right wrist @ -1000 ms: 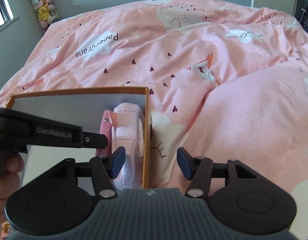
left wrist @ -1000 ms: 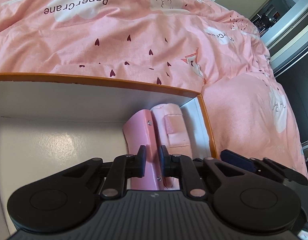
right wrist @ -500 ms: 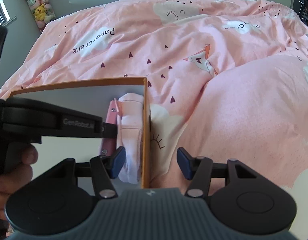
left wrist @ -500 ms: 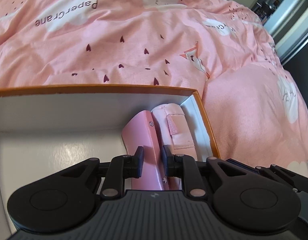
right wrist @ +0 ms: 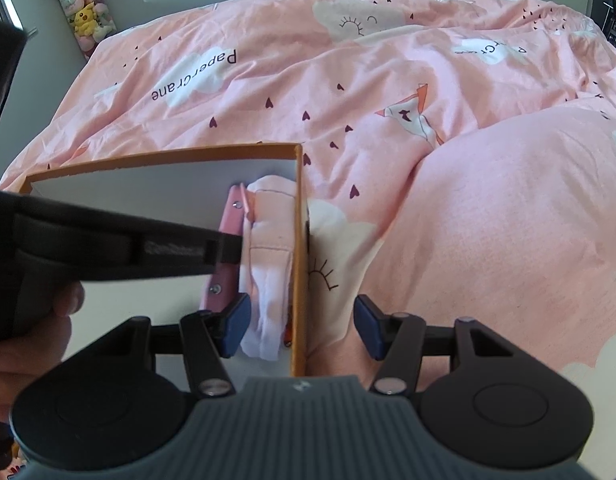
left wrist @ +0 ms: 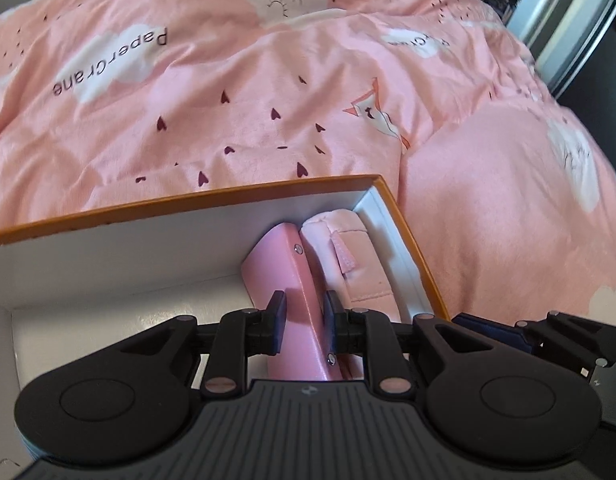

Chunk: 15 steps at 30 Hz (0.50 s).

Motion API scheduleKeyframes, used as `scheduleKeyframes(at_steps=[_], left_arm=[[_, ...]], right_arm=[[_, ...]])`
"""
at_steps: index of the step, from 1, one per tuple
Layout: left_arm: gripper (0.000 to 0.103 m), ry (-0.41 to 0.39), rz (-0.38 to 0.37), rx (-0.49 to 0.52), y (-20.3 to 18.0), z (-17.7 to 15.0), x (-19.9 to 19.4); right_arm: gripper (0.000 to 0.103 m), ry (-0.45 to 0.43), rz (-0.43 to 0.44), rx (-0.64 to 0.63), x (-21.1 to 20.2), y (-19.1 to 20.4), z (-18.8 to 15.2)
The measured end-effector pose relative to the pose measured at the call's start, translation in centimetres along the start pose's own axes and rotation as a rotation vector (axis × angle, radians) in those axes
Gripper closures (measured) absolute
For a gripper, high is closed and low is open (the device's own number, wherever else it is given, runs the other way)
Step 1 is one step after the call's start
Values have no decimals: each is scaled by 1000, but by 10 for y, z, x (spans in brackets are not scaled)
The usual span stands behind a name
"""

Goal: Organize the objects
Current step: 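Lower the pink case beside the pouch and open the left gripper, then withdraw both grippers from the box back toward the pile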

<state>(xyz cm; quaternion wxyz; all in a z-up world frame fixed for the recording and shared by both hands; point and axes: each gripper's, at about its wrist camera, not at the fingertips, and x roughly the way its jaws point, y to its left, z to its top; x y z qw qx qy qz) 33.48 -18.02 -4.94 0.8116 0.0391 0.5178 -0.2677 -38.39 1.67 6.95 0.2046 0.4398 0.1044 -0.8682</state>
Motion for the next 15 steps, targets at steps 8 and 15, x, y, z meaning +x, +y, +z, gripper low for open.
scheduleKeyframes(at_steps=[8,15], left_arm=[[68,-33,-21,-45,9,0,-16],[68,-125,13,-31,6,-18,-76]], right_arm=[[44,-12,0,10,-5,0,3],[44,-101,-15,-7,-53,5,-3]])
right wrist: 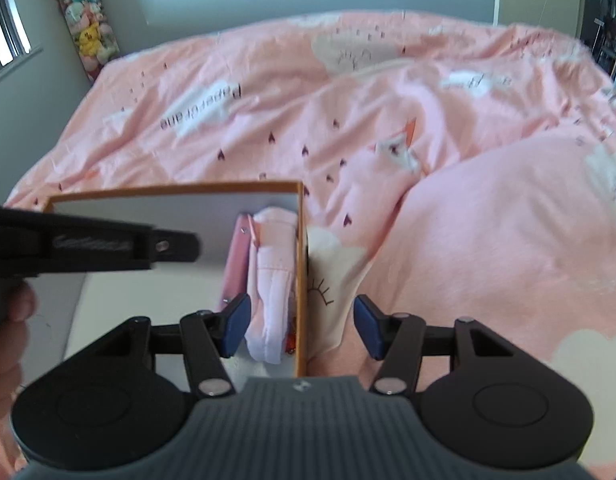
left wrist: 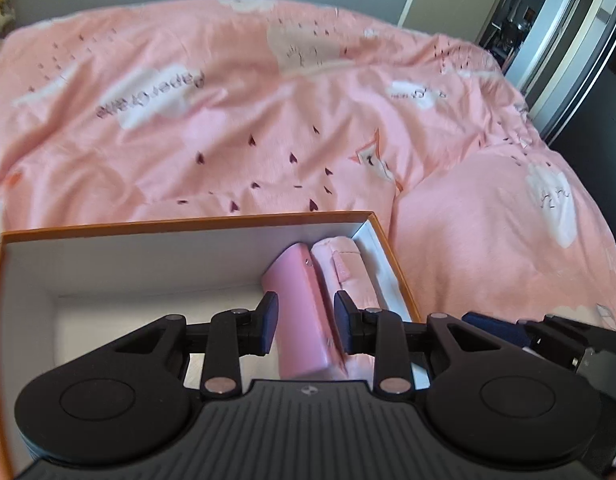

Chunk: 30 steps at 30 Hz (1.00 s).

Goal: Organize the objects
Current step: 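Withdraw both grippers from the box back toward the pile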

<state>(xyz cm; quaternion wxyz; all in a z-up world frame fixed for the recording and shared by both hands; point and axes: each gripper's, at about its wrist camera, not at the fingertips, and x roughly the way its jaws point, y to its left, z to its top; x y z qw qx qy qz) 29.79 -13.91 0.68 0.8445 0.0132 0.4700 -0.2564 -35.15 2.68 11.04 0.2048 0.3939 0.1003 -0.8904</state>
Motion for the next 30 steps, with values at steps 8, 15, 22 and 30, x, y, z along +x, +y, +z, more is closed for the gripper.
scheduleKeyframes(at_steps=[8,15,22,30], left_arm=[[67,-65,38,7,12,-63,-97],[67,-36,-44,-94,27,-131,-142],[67,105,-66,-119,30,-192,-137],[67,175,-59,-73,23,-237,-127]], right_arm=[[55,-88,99,16,-82,24,-47],[61,-19,187,16,-118,41,-114],[61,171,253,-83,-121,61,-189],[58,254,272,-173,-101,80,-212]])
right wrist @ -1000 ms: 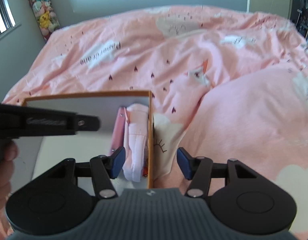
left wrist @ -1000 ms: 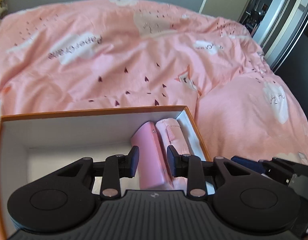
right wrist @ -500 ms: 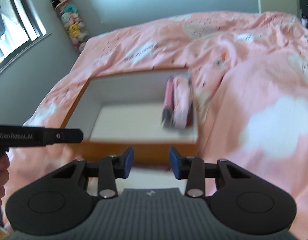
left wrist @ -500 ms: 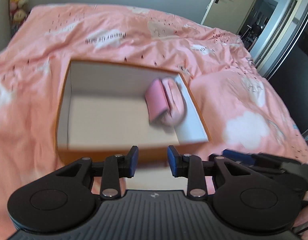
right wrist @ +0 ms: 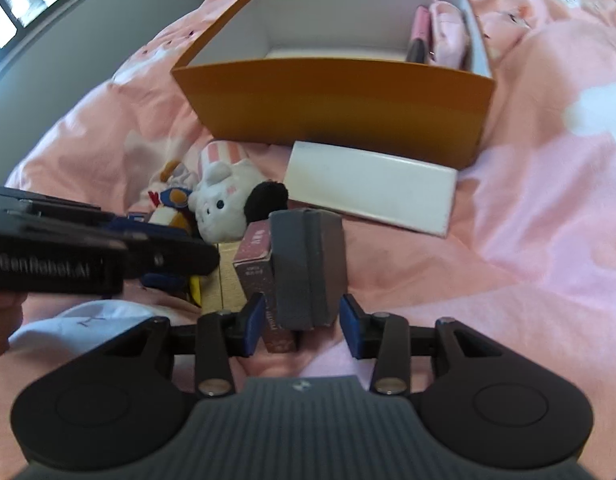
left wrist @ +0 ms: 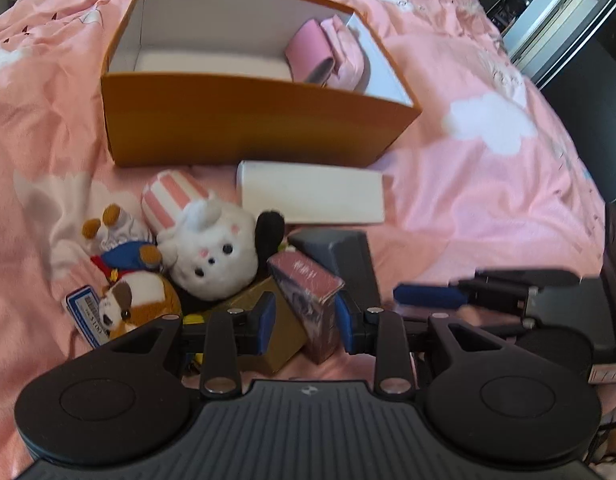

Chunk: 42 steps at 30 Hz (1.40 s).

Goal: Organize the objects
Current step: 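Withdraw both grippers from the box back toward the pile, then grasp the PHOTO CARD box with the left gripper while the right grasps the dark gray box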

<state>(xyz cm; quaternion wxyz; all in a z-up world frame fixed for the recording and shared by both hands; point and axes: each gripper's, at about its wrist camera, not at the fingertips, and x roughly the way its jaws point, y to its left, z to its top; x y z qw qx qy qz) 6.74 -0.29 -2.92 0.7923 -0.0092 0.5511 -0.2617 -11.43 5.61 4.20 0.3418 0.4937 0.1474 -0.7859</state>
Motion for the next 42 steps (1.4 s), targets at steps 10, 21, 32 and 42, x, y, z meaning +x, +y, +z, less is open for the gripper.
scheduleKeyframes(at_steps=[10,21,32,42], left_arm=[[67,14,-49,15,-6,-5,15],[54,3,119,201,-50,-19,44],[69,10,171,161,-48,-16,54],[75,-63,-10,-98,0,5,31]], right_arm=[[76,-17,-31,61,5,-21,6],[76,-19,16,213,1,-59,7],[60,-9,23,205,4,-57,8],[41,12,-9,273,27,-82,29]])
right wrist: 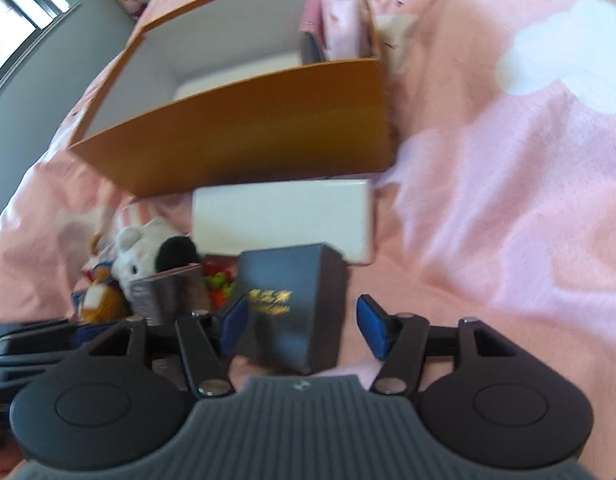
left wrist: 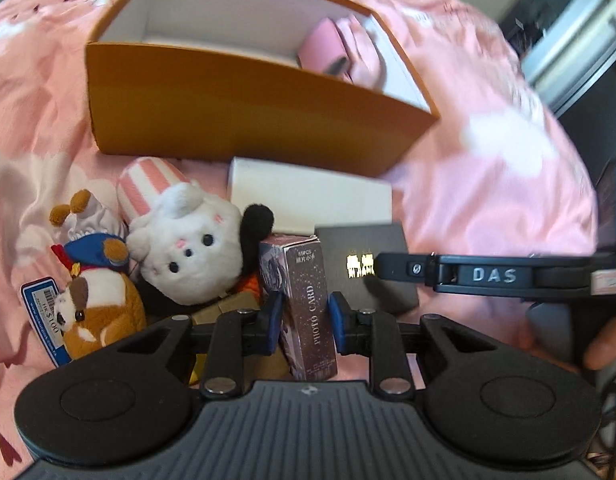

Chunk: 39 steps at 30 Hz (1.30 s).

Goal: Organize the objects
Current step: 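Grasp the PHOTO CARD box with the left gripper while the right grasps the dark gray box, then carry both boxes into the orange box while the right gripper releases the dark box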

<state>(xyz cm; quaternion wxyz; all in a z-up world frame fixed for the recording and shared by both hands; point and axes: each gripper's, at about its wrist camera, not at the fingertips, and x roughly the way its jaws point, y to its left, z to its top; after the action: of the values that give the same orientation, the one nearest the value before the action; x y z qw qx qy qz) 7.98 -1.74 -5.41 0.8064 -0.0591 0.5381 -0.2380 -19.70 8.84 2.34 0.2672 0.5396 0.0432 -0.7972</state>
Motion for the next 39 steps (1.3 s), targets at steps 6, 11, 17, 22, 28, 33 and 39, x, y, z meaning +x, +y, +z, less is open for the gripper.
scheduleKeyframes(at_steps=[6,11,17,22,28,33,39], left_arm=[[74,4,-2,-57,2,10,7],[74,33,58,-34,-4,10,5],[74,37,79,-89,12,8,-1],[72,61,95,-53,7,2,7],[70,55,143,55,-11,-7,17],[75,52,119,54,-9,-9,16],[77,42,63,24,-1,-7,-1]], right_arm=[[43,88,137,134,28,-19,3],[61,61,176,113,21,-11,-1],[63,43,169,-14,9,13,-11],[62,47,149,-38,13,20,-16],[59,66,211,16,21,7,-18],[61,101,230,60,38,2,-18],[65,26,217,44,8,4,-17]])
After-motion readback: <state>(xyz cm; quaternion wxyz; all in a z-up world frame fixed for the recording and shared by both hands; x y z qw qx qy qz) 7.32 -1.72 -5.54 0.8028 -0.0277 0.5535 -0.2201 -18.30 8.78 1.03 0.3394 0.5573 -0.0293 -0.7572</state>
